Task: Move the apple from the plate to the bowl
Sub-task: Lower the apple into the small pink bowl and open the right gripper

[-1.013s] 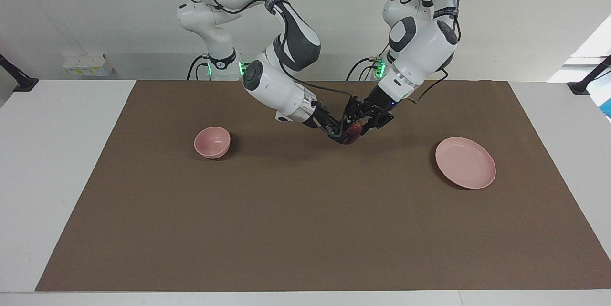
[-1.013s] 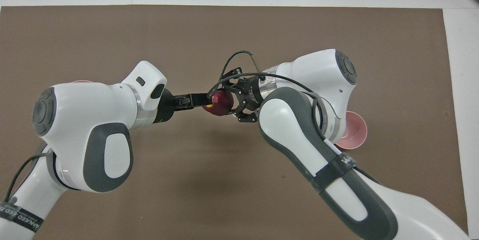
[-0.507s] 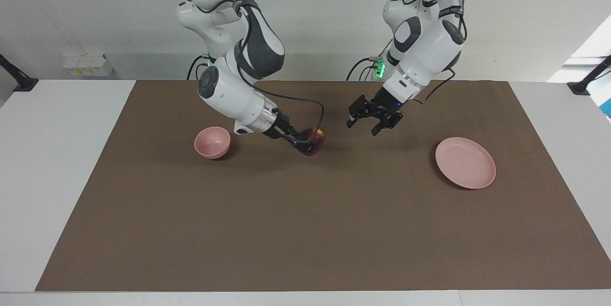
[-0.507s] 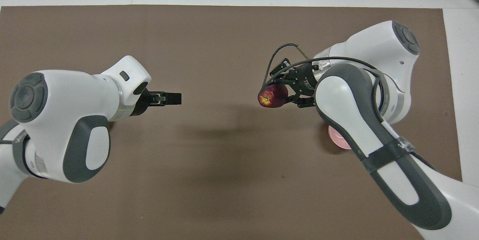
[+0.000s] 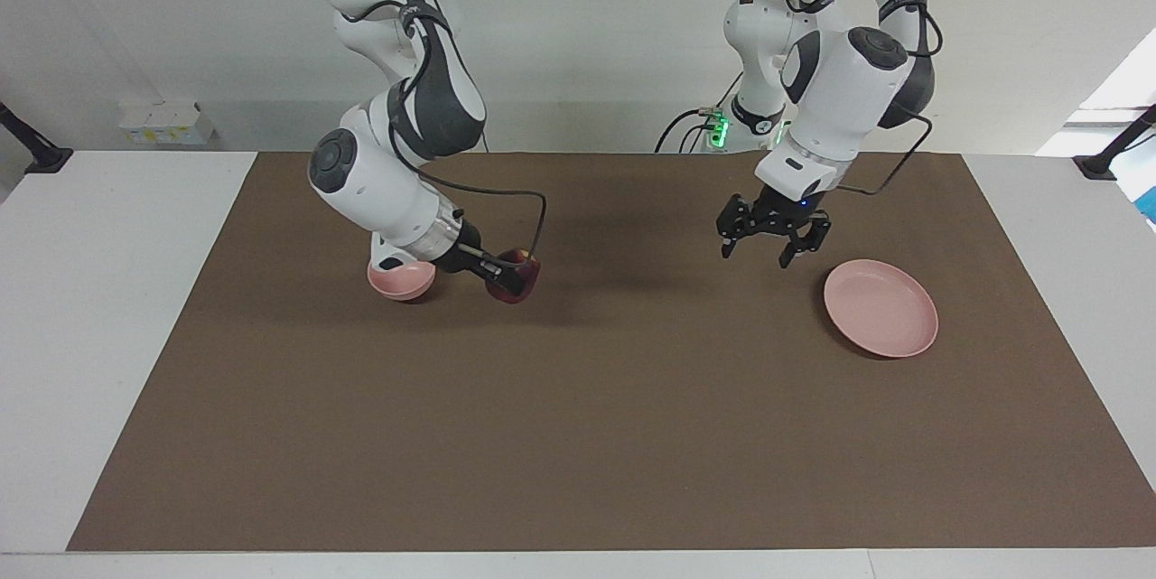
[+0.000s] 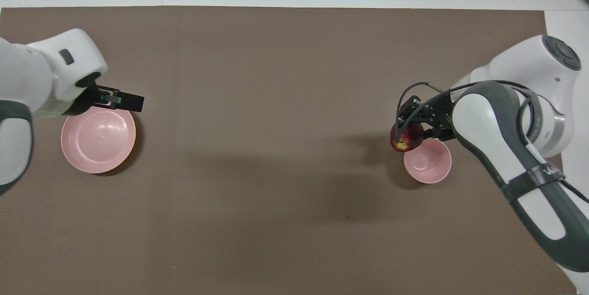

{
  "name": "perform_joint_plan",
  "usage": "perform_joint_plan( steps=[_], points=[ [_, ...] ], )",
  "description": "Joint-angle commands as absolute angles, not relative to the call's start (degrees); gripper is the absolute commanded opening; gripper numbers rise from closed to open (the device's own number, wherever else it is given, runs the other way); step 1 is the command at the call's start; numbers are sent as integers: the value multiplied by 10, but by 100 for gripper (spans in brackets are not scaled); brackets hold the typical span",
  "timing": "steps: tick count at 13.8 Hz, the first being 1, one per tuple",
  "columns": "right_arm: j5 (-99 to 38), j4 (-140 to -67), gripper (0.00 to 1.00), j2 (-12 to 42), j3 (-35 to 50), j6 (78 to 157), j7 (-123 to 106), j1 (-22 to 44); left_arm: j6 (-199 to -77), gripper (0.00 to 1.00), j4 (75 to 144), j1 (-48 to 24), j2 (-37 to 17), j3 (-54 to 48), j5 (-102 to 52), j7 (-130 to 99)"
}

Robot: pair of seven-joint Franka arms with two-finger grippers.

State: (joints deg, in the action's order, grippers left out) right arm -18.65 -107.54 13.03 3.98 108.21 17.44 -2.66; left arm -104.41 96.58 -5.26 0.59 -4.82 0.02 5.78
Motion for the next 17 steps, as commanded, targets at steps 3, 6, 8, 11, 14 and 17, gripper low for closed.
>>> perform_joint_plan(
  steps=[3,6,8,11,14,17],
  points=[
    [-147,-1251,0,33,47,1205,97,-50,-886,100,839,-20,-3,-47,13,91],
    [-79,-1252,86,43,49,1249,103,-30,-861,100,817,-20,-5,-48,8,91],
    [-48,-1211,100,51,49,1239,104,-24,-871,100,819,-19,-1,-48,-1,88],
    [35,-1159,100,49,51,1224,92,-24,-874,100,824,-20,5,-31,-11,83],
    [43,-1089,100,51,52,1182,87,-22,-874,100,827,-12,8,-21,-10,88],
    [31,-997,100,52,54,1076,88,-23,-866,100,828,-9,11,-21,-9,84]
  ],
)
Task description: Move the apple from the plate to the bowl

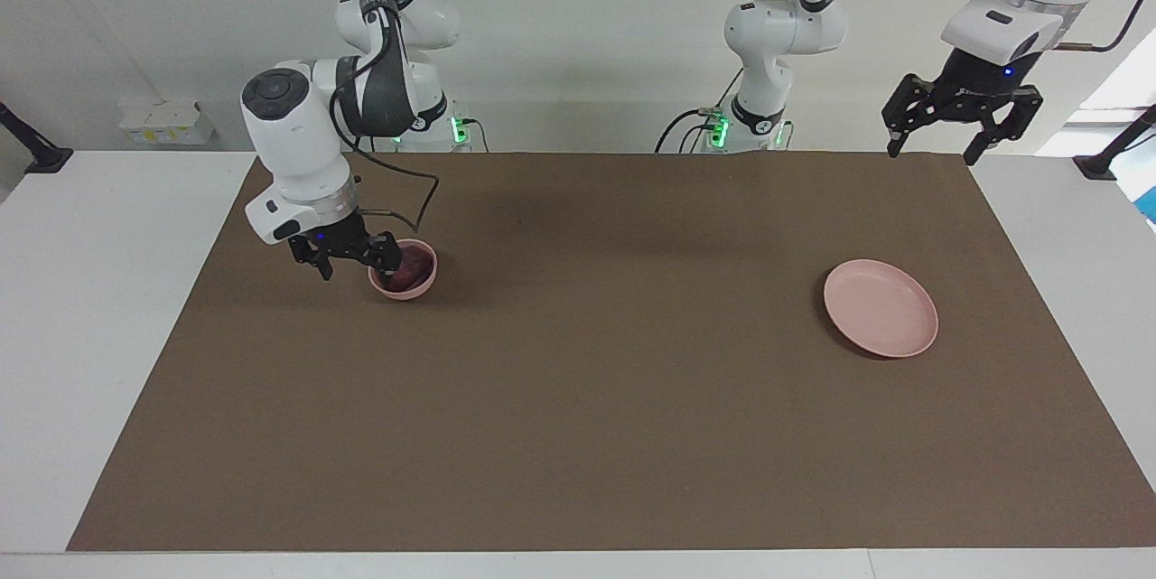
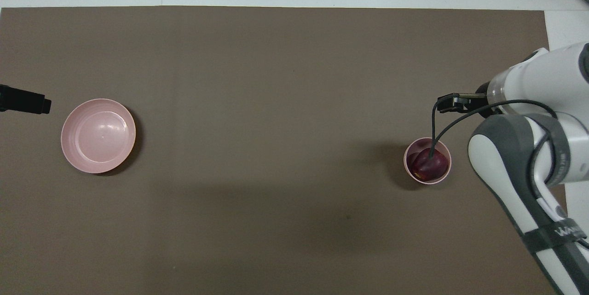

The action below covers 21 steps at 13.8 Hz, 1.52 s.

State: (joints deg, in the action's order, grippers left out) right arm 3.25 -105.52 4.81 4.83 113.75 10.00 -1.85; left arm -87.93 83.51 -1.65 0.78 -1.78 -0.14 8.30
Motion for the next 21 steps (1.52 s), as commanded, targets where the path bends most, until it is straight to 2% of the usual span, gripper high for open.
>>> perform_joint_plan(
  steps=[1,5,7,16,18,21],
  points=[
    [30,-969,100,50,54,1042,86,-24,-862,100,828,-9,12,-21,-8,84],
    [29,-883,100,37,53,920,58,-33,-856,100,828,-11,12,-22,-7,83],
    [28,-889,100,22,49,919,38,-33,-857,100,828,-11,12,-23,-7,83],
    [-11,-889,100,20,51,899,34,-28,-856,100,831,-10,15,-22,-5,84],
    [-6,-887,100,20,53,873,34,-26,-847,100,842,-9,23,-22,-5,84],
    [-5,-883,100,18,51,878,15,-29,-843,100,881,-8,49,-22,-6,80]
  ],
)
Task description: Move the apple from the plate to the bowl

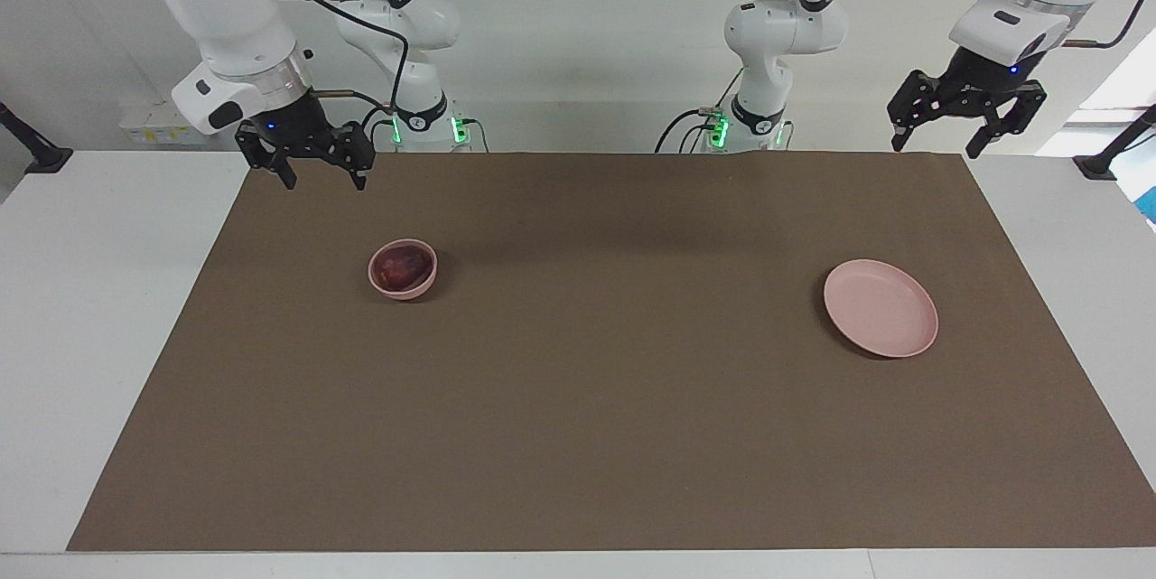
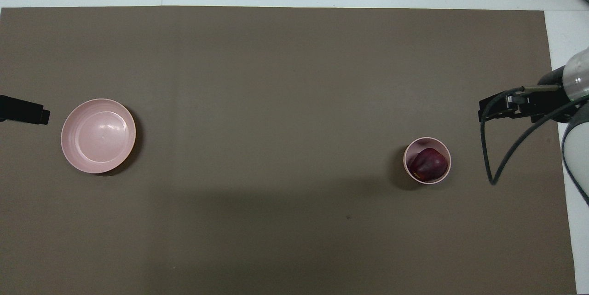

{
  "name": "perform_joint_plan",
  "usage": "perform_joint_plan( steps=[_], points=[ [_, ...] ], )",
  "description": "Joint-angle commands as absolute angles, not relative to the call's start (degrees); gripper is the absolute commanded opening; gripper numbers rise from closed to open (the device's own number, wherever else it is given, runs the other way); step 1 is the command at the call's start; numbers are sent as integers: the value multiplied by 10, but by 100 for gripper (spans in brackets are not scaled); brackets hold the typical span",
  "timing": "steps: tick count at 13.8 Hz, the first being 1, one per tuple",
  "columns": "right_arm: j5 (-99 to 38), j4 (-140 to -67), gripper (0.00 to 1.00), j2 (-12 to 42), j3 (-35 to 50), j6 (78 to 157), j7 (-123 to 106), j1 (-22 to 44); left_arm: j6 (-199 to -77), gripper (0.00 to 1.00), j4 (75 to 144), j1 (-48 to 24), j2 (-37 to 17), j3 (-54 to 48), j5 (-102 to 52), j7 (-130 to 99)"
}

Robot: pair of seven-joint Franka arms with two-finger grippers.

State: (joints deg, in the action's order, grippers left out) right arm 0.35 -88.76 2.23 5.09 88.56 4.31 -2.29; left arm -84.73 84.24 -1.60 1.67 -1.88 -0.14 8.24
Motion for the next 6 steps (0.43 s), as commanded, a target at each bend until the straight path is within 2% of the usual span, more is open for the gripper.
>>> perform_joint_plan(
  steps=[1,6],
  points=[
    [-9,-883,100,17,49,878,17,-33,-843,100,894,-8,56,-22,-6,80],
    [-5,-884,100,16,49,878,20,-26,-843,100,901,-7,62,-19,-7,85]
  ],
)
